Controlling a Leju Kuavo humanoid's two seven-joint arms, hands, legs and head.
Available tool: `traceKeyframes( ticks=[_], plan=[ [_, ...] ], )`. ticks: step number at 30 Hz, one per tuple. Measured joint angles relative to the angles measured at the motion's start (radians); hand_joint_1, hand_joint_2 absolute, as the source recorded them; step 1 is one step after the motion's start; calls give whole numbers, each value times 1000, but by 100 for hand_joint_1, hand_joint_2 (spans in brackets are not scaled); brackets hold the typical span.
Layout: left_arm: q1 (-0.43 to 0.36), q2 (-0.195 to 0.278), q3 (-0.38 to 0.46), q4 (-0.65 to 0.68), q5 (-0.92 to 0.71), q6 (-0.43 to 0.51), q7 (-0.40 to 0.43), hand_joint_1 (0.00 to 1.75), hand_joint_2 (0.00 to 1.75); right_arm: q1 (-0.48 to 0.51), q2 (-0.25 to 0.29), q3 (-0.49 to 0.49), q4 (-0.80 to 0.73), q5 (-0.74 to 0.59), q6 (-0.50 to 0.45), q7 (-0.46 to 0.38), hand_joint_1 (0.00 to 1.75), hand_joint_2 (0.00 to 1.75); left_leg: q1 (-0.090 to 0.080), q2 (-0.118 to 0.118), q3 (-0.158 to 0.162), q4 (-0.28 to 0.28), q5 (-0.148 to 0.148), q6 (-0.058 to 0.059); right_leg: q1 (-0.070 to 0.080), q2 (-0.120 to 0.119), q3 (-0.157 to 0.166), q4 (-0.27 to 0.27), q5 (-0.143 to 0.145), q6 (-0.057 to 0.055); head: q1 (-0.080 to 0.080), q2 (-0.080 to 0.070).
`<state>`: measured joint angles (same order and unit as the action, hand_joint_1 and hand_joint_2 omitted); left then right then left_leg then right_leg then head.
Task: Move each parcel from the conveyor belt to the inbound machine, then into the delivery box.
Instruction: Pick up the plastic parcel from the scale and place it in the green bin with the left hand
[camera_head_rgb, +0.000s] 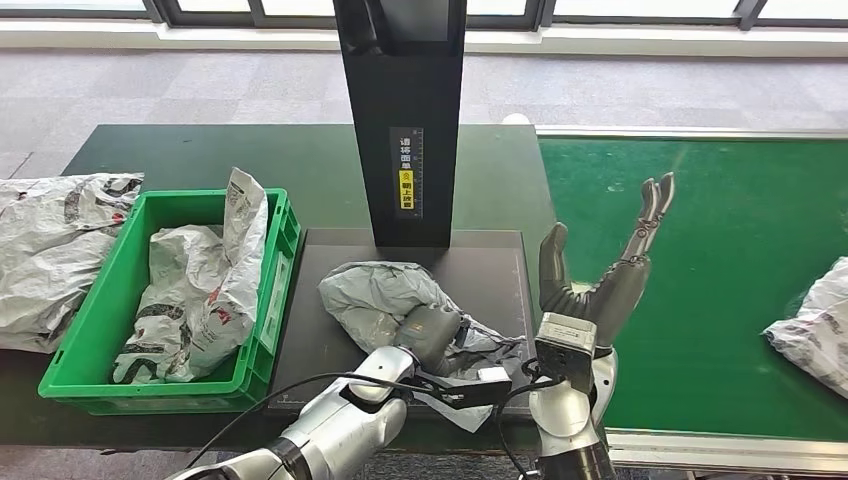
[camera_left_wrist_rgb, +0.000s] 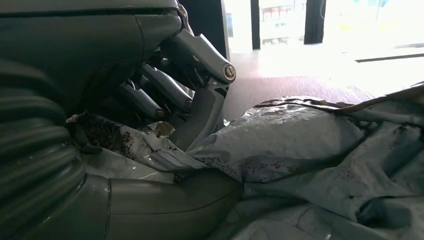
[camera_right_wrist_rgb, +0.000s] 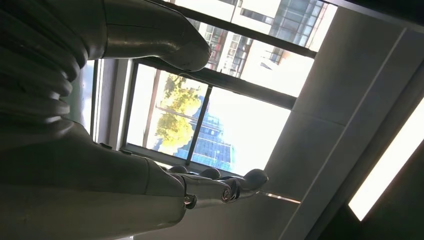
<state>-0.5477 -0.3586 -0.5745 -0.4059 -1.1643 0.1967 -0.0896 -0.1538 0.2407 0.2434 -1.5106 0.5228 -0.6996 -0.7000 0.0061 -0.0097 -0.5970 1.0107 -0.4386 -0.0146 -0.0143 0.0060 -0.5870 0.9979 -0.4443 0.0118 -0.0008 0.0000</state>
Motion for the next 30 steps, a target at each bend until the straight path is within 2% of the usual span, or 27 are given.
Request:
traceKeyframes(
  ticks=[2,4,6,8,10,15,22,28,30],
  plan=[
    [1,0,0,0,-10,-3,8,175,175,0,0,0,0,-4,0,0,0,175,0,0,1,0,0,0,0,0,1,0,0,0,0,0],
    [24,16,-2,-53,-185,222,206,175,175,3,0,0,0,-3,0,0,0,175,0,1,0,0,1,0,0,0,-1,0,1,0,0,0],
    [47,61,-22,-184,-354,474,484,175,175,6,0,0,1,3,1,0,0,175,0,2,-3,0,2,-2,0,1,-4,1,2,-1,0,0],
    [38,128,-76,-337,-359,503,652,175,175,6,0,0,1,7,1,0,0,175,0,1,-4,0,3,-3,1,1,-5,2,2,-2,0,0],
    [17,200,-141,-472,-360,508,743,175,175,6,0,0,2,10,1,0,0,175,1,0,-4,0,4,-3,1,0,-5,3,2,-2,0,0],
    [-31,340,-218,-725,-361,508,756,175,175,6,0,0,7,10,1,0,0,175,1,-1,-5,0,4,-4,1,0,-7,3,1,-3,0,0],
    [-115,491,-242,-939,-361,507,757,175,175,6,0,0,8,9,1,0,0,175,1,-1,-7,0,4,-4,1,0,-9,3,1,-3,0,0],
    [-148,593,-232,-1046,-361,507,751,175,175,7,0,0,8,4,1,0,0,175,1,-1,-7,0,4,-4,1,1,-9,3,1,-3,0,0],
    [-115,609,-186,-1091,-361,507,691,175,175,8,0,0,8,0,1,0,0,175,1,1,-6,0,3,-4,1,2,-9,3,1,-3,0,0]
  ],
)
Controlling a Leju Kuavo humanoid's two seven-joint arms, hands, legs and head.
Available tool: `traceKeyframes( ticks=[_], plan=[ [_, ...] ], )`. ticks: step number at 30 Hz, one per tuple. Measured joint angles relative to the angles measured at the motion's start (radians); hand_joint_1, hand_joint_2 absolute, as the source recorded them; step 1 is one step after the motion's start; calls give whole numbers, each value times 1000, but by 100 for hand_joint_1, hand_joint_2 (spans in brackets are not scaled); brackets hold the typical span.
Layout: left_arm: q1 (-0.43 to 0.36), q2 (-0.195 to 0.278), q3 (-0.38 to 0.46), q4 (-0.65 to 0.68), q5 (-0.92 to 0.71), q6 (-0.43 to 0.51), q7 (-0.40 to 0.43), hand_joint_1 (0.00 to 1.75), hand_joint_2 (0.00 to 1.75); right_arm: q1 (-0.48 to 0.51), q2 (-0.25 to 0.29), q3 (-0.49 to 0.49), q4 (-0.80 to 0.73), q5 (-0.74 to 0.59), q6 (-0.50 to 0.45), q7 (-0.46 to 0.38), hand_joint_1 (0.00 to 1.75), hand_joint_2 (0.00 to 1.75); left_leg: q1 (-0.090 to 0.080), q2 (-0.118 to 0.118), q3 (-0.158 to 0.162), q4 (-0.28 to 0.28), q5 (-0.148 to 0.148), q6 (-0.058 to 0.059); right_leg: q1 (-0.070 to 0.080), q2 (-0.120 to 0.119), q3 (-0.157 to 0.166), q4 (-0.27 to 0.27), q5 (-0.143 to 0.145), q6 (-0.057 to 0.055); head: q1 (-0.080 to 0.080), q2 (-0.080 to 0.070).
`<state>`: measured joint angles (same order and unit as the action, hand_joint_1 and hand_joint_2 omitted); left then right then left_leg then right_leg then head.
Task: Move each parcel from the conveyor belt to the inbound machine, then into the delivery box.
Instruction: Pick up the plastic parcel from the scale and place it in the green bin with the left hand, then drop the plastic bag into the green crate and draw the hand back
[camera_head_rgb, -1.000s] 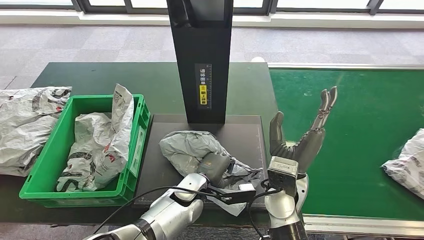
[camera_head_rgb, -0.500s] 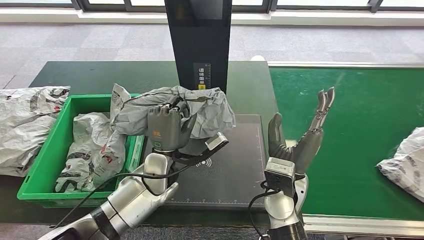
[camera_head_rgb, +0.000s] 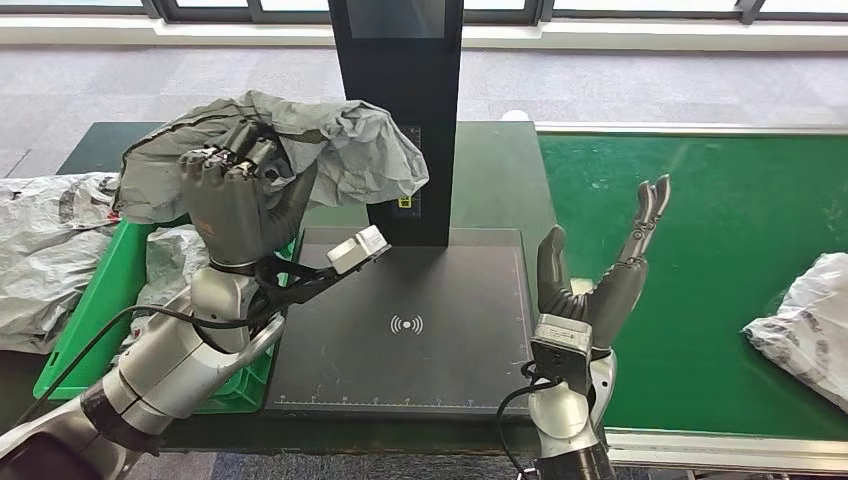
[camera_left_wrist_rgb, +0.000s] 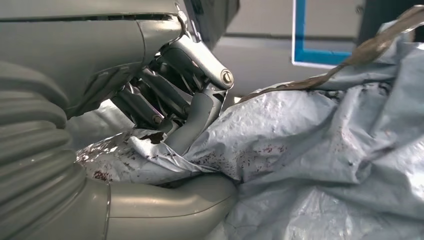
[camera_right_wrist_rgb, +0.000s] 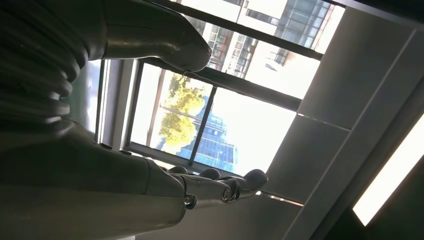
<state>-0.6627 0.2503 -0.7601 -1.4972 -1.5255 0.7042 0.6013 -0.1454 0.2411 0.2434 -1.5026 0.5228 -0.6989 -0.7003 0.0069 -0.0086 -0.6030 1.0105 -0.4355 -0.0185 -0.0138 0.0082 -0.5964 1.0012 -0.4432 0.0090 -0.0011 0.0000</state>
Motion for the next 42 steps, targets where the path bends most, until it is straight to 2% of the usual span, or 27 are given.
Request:
traceKeyframes(
  ticks=[1,2,3,5,6,7,8,9,10,11,15,16,18,19,21,24,25,27,29,33,42],
  plan=[
    [41,-21,52,-34,0,0,-69,175,175,2,0,0,0,-2,0,0,0,175,-1,2,1,0,0,0,-1,2,-1,0,0,0,-1,0],
    [95,-69,119,-73,0,0,-172,175,175,5,0,0,0,-4,0,0,0,175,-1,2,0,0,-1,0,-1,3,-1,0,0,1,-2,0],
    [152,-141,211,-114,0,0,-331,175,175,8,0,0,0,-5,-1,0,0,175,-1,2,-2,1,-1,1,-1,4,-2,-1,-1,1,-2,0],
    [227,-289,425,-172,0,1,-717,175,175,11,0,0,0,-7,0,0,0,175,-2,1,-5,2,-2,2,-2,3,-3,-1,-1,2,0,0],
    [243,-338,540,-185,0,1,-910,175,175,12,0,0,0,-7,0,0,0,175,-2,4,-4,2,-3,2,-2,5,-3,-1,0,2,1,0],
    [255,-366,637,-189,0,0,-1056,175,175,12,0,0,0,-6,0,0,0,175,-3,7,-2,2,-5,3,-3,7,-3,-1,0,2,1,0],
    [267,-380,720,-186,0,-1,-1160,175,175,14,0,0,0,-5,-1,0,0,175,-4,10,0,2,-6,3,-3,10,-3,-1,0,2,0,0],
    [282,-388,785,-177,0,-2,-1208,175,175,16,0,-1,-1,-4,-1,0,0,175,-4,11,0,2,-6,2,-2,11,-3,-1,0,2,0,0],
    [296,-391,828,-164,0,-3,-1205,175,175,18,0,-1,-3,-3,-1,0,0,175,-3,11,0,2,-6,2,-1,11,-3,-1,0,2,0,0],
    [307,-391,860,-147,0,-3,-1151,175,175,19,0,-1,-5,-1,-1,0,0,175,-3,11,0,1,-5,1,-1,10,-3,-1,0,2,0,0],
    [329,-381,915,-96,0,-3,-699,175,175,20,0,-1,-9,1,-1,0,0,175,-2,9,0,1,-4,0,0,9,-3,0,0,1,0,0],
    [332,-379,922,-88,0,-3,-633,175,175,20,0,-1,-9,1,-1,0,0,175,-1,9,0,1,-4,0,0,8,-3,0,-1,1,0,0],
    [334,-372,928,-72,0,-2,-578,175,175,20,0,-1,-9,4,-1,0,0,175,0,7,-1,1,-4,0,0,7,-3,0,-1,1,0,0],
    [336,-363,923,-63,0,-2,-553,175,175,20,0,-1,-10,6,-1,0,0,175,0,6,-1,1,-4,0,0,7,-3,0,-1,1,0,0],
    [336,-331,894,-37,0,-2,-443,175,175,21,0,-1,-14,11,-1,0,0,175,0,6,-1,1,-4,0,0,7,-3,0,-1,1,0,0],
    [317,-259,793,26,0,-2,-178,175,175,22,0,-1,-23,12,-1,0,0,175,0,7,-1,2,-4,0,0,7,-4,0,-1,1,0,0],
    [305,-232,742,51,0,-2,-86,169,175,22,0,-1,-25,12,-1,0,0,175,0,6,-1,2,-4,0,0,7,-4,0,-1,1,0,0],
    [286,-181,636,102,0,-2,38,82,175,23,0,-1,-27,11,-1,0,0,175,0,6,-1,2,-4,0,0,7,-3,0,-1,1,0,0],
    [278,-148,566,141,0,-2,64,0,175,23,0,-1,-28,9,-1,0,0,175,0,6,-1,2,-4,0,0,7,-3,0,-1,1,0,0],
    [265,-121,504,212,0,-2,65,0,0,23,0,-1,-28,3,-1,0,0,175,0,8,-1,2,-4,0,-1,8,-3,0,0,1,0,0],
    [260,-116,480,297,0,-1,62,0,0,22,0,-1,-27,-2,0,0,0,175,0,7,-1,2,-4,0,0,8,-4,0,-1,1,0,0]
  ],
)
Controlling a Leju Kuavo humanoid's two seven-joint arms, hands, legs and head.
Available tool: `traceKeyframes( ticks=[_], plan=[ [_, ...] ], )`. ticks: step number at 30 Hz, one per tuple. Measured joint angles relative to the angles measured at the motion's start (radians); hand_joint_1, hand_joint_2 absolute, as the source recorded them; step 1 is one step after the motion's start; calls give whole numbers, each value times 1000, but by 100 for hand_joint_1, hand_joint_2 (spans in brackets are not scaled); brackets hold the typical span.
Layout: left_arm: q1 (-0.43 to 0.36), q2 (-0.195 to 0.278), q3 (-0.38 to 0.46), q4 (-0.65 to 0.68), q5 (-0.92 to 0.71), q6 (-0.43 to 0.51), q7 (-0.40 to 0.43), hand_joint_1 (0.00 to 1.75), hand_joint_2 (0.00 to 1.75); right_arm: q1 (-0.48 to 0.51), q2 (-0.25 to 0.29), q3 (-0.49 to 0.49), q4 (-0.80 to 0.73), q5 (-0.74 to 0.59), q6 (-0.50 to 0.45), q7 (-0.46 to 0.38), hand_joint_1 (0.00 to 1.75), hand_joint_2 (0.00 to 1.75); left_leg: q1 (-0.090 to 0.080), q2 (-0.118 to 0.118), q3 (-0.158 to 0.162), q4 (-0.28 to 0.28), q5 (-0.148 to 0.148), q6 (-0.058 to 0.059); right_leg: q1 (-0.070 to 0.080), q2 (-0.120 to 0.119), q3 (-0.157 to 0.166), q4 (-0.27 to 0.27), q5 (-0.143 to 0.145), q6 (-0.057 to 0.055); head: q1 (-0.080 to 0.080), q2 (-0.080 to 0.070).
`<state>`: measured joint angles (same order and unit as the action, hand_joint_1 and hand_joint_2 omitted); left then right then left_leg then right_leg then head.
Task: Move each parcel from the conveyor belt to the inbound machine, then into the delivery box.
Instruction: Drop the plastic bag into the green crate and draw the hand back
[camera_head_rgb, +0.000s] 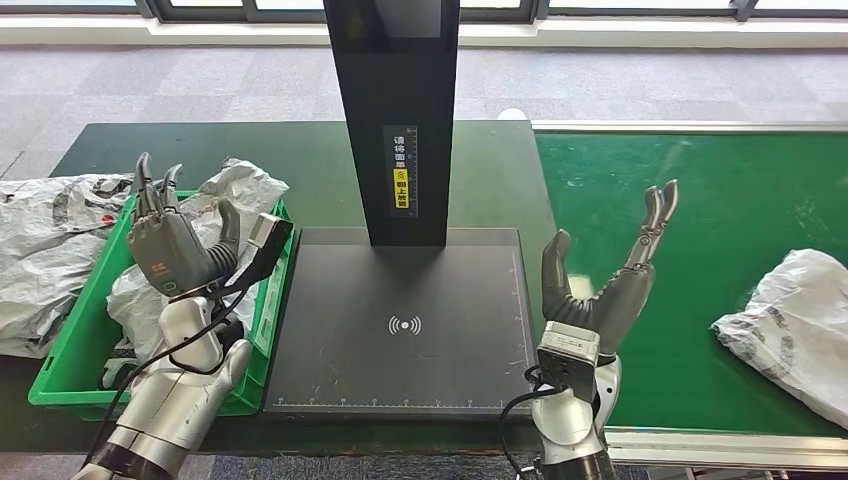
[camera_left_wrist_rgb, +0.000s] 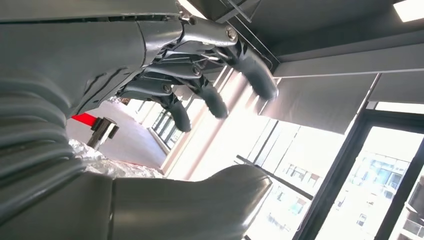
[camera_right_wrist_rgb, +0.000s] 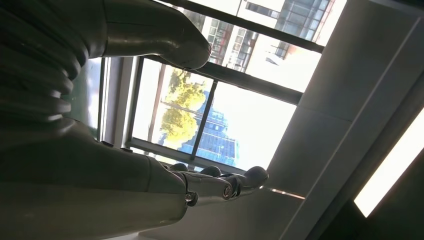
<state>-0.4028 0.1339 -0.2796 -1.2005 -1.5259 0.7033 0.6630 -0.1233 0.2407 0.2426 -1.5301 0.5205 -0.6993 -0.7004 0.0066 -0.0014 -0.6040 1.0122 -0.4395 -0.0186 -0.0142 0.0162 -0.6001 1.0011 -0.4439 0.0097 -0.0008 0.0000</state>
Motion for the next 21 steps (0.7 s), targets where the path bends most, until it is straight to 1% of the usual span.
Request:
traceKeyframes(
  ticks=[11,14,18,21],
  plan=[
    [4,-1,4,14,0,0,-14,0,0,0,0,0,0,1,0,0,0,175,0,0,0,0,0,0,0,0,1,0,0,0,0,0],
    [28,-2,35,-40,0,1,-41,0,0,-1,0,-6,2,-1,0,0,0,175,0,0,0,0,0,0,0,0,0,0,0,0,0,0],
    [63,-7,102,-143,0,1,-94,0,0,-1,0,-17,14,-4,0,1,0,175,0,-1,-1,0,0,0,0,0,0,0,0,0,0,0],
    [77,-10,132,-188,0,1,-102,0,0,-1,0,-20,20,-4,0,1,0,175,0,-1,-1,0,0,0,0,-1,0,0,0,0,0,0]
  ],
)
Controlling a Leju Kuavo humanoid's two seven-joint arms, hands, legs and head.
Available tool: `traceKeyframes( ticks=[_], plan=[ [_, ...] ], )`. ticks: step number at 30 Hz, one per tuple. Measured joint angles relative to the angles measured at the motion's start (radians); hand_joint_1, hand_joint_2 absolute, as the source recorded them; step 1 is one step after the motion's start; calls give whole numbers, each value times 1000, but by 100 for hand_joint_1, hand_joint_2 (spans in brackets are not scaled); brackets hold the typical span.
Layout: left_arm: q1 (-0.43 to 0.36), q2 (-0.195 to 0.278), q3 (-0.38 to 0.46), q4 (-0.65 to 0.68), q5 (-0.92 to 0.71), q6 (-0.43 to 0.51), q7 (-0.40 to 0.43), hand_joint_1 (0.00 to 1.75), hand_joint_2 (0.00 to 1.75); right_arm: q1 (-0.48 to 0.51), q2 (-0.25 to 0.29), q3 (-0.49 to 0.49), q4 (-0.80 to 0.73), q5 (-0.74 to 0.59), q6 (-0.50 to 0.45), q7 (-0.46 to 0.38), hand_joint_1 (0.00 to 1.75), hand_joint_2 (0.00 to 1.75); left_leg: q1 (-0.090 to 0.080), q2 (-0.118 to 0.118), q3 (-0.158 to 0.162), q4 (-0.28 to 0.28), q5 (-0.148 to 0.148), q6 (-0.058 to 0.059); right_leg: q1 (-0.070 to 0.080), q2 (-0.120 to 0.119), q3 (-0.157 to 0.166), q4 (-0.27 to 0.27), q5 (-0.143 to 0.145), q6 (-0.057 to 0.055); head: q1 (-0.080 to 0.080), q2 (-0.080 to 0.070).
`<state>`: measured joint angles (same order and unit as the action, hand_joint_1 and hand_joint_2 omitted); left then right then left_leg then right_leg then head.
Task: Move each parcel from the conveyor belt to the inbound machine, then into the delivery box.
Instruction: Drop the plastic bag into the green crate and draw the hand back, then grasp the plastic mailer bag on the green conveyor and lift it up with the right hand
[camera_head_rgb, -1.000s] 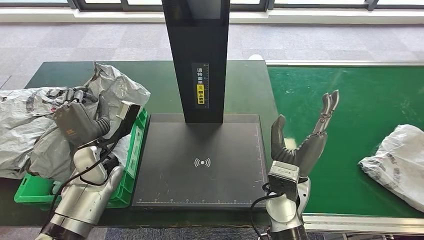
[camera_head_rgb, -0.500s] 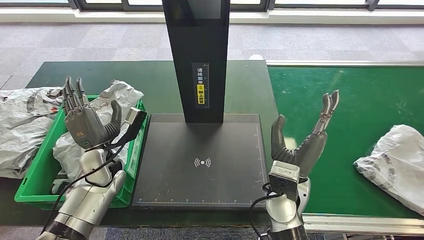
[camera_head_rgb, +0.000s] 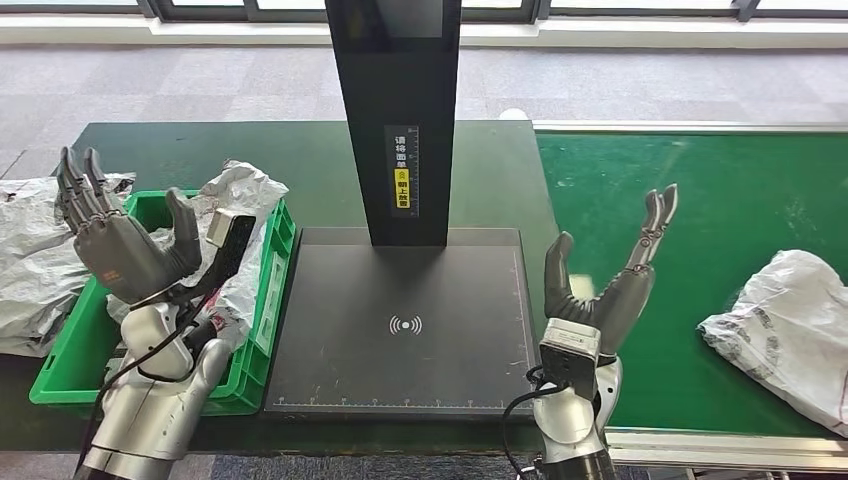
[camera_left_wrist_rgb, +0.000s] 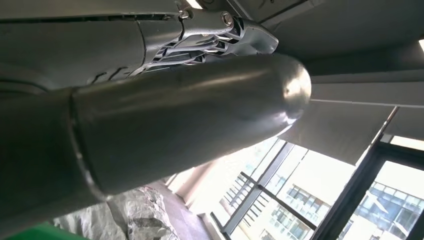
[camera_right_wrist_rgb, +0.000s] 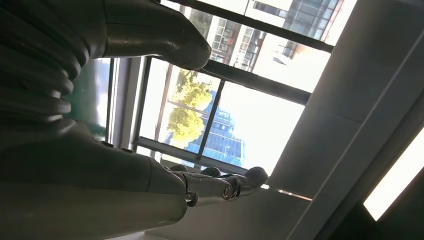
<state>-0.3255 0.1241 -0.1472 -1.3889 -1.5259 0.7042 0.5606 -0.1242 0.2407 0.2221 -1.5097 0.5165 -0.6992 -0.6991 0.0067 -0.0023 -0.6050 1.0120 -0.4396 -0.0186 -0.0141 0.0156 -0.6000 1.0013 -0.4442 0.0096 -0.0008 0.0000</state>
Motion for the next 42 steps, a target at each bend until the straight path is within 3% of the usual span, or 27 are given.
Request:
traceKeyframes(
  ticks=[3,5,6,7,9,12,13,14,16,20,26,32,37,42],
  plan=[
    [10,-3,18,-29,0,0,-9,0,0,0,0,-6,4,1,0,0,0,175,0,0,0,0,0,0,0,0,0,0,0,0,0,0],
    [20,-20,38,-60,1,0,-74,0,0,0,0,-11,9,11,0,0,0,175,0,0,0,0,0,0,0,0,0,0,0,0,0,0],
    [26,-40,58,-85,9,0,-146,0,44,0,1,-16,13,25,0,0,0,175,0,0,0,0,0,0,0,0,0,0,0,0,0,0],
    [29,-69,91,-115,34,0,-264,0,87,1,1,-25,19,49,0,0,0,175,0,-1,-1,0,0,0,0,-1,0,0,0,0,0,0],
    [14,-148,199,-154,165,0,-605,0,175,1,3,-56,37,121,0,4,0,175,0,-5,-2,0,1,1,0,-5,1,0,0,0,0,0],
    [-2,-278,422,-142,582,0,-1181,0,175,2,6,-146,61,314,0,69,0,175,-3,-4,1,0,0,2,-2,-5,2,-1,0,1,0,0],
    [4,-316,478,-127,733,-3,-1291,0,175,2,7,-192,64,406,0,116,0,131,-3,-3,2,1,-1,3,-3,-4,1,-2,0,1,0,0],
    [15,-347,511,-109,861,-10,-1347,0,175,0,8,-242,67,498,0,166,0,87,-4,-3,2,1,-1,3,-3,-3,1,-2,0,1,0,0],
    [41,-393,498,-71,1058,-75,-1326,0,175,-11,11,-361,75,690,0,262,0,0,-4,-6,1,1,-1,3,-3,-6,3,-2,-1,3,0,0],
    [91,-419,301,-45,1297,-329,-1272,0,175,-48,14,-545,106,975,0,435,0,175,-3,-13,-3,1,0,5,-3,-12,5,-3,-1,5,0,0],
    [129,-420,155,-67,1485,-609,-1264,0,175,-61,-9,-617,194,1051,0,774,0,175,-3,-12,-3,2,0,6,-3,-12,4,-3,-1,6,0,0],
    [134,-420,133,-74,1639,-802,-1262,0,175,-65,-85,-548,313,1055,0,1036,0,175,-3,-13,-3,2,-1,6,-3,-12,4,-3,-2,6,0,0],
    [158,-419,114,-75,1704,-881,-1262,0,175,-85,-127,-504,441,1052,0,1120,0,175,-3,-13,-3,2,-1,6,-3,-12,4,-3,-2,6,0,0],
    [160,-419,97,-73,1712,-902,-1261,0,175,-140,-155,-503,652,1055,25,1129,0,175,-3,-12,-3,2,0,6,-3,-12,4,-3,-2,6,0,0]
  ],
)
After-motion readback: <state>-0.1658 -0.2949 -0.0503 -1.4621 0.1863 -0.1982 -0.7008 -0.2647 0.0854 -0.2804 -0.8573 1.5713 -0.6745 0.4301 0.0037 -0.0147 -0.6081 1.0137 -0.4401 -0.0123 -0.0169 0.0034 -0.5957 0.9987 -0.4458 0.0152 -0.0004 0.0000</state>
